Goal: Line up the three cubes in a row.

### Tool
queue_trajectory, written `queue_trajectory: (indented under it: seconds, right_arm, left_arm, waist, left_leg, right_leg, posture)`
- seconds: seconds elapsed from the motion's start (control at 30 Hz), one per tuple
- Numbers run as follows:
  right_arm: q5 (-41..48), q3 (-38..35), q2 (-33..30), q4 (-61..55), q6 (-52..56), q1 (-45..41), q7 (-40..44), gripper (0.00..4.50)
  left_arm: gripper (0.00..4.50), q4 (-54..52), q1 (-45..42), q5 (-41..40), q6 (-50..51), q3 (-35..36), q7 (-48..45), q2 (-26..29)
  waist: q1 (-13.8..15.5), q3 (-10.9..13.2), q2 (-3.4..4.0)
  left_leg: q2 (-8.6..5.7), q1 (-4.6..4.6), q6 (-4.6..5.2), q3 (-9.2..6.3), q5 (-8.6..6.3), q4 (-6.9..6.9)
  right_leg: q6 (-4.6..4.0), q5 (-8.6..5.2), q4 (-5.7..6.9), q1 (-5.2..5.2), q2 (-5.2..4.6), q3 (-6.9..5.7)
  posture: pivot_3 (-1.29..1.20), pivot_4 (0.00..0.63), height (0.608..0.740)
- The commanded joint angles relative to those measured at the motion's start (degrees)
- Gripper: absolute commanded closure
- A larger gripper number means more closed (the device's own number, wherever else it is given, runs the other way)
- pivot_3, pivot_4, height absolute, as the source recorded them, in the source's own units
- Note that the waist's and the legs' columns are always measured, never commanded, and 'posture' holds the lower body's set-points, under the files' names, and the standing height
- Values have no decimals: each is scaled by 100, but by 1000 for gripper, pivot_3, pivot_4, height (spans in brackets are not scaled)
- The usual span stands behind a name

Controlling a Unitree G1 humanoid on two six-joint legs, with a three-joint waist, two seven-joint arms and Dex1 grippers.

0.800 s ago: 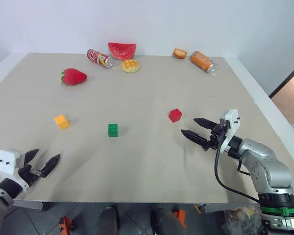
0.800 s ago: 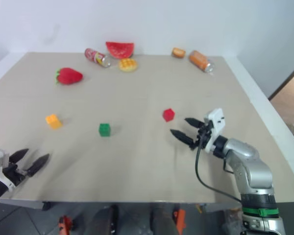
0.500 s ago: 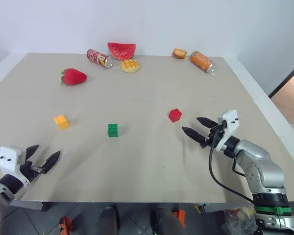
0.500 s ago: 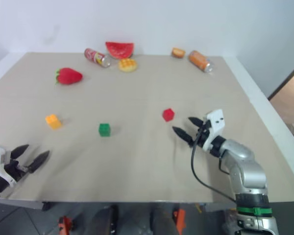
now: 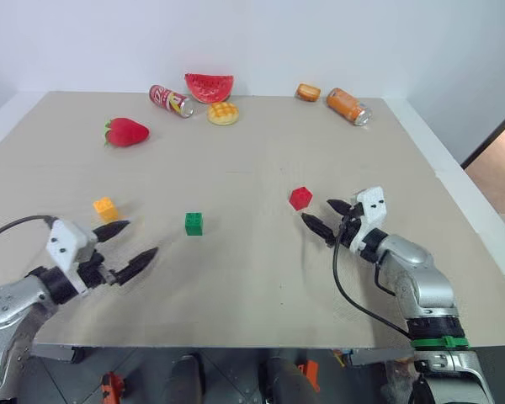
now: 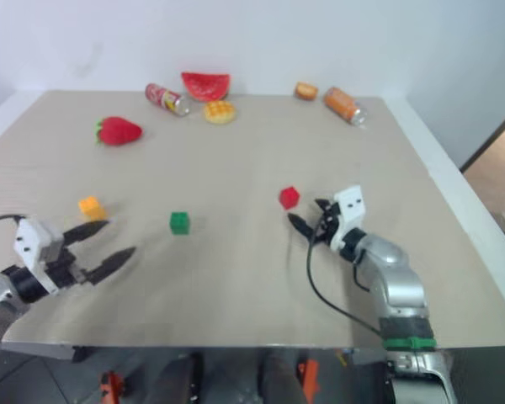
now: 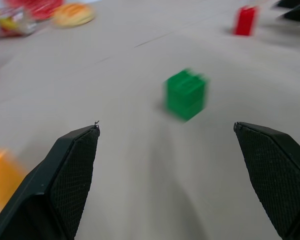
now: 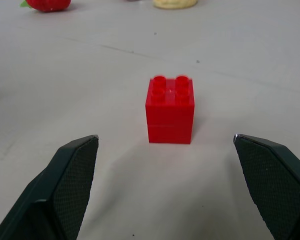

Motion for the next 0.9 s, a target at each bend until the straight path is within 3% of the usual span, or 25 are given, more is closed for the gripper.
queue_trajectory:
  seconds: [0.03,0.13,0.5,0.77,0.9]
  right_arm:
    - [-248,34,58,618,-485,-293,-22,0]
    - [-422,2,154,1477,-890,-651,-114,0]
    - [-618,61,529,2501,-1532,-1258,-127,0]
    - [-650,106,703,2697,-1633,-1650,32,0]
    - [-551,197,523,2222,-1397,-1473,541,0]
  left_arm:
    - [49,-359,-282,-105,101,-285,-245,188]
    - [49,-538,-740,-21,298,-750,-242,275]
    - [49,-846,-1529,-55,980,-1239,213,187]
    - [49,-901,-1646,-122,1184,-1248,433,89]
    - [49,-879,-1570,-133,1195,-1161,477,97]
  waist:
    - [-1,0,0]
    - [-5,0,0]
    - [-147,0,0]
    - [-163,1,1]
    - [-136,1,2]
  left_leg:
    - [0,-1,0,-1,0,0]
    - [3,0,1,-4,1,7]
    - [9,8,8,-2,5,36]
    - [16,33,13,-4,9,32]
    - [15,25,13,-3,8,29]
  right_leg:
    - [1,0,0,-1,3,2]
    - [6,5,2,2,13,8]
    - [16,38,2,15,32,37]
    - [7,62,4,13,65,72]
    - [12,54,3,10,64,74]
  posture:
    - [0,150,740]
    - [0,150,740]
    - [0,150,740]
    - [0,150,740]
    - [0,150,740]
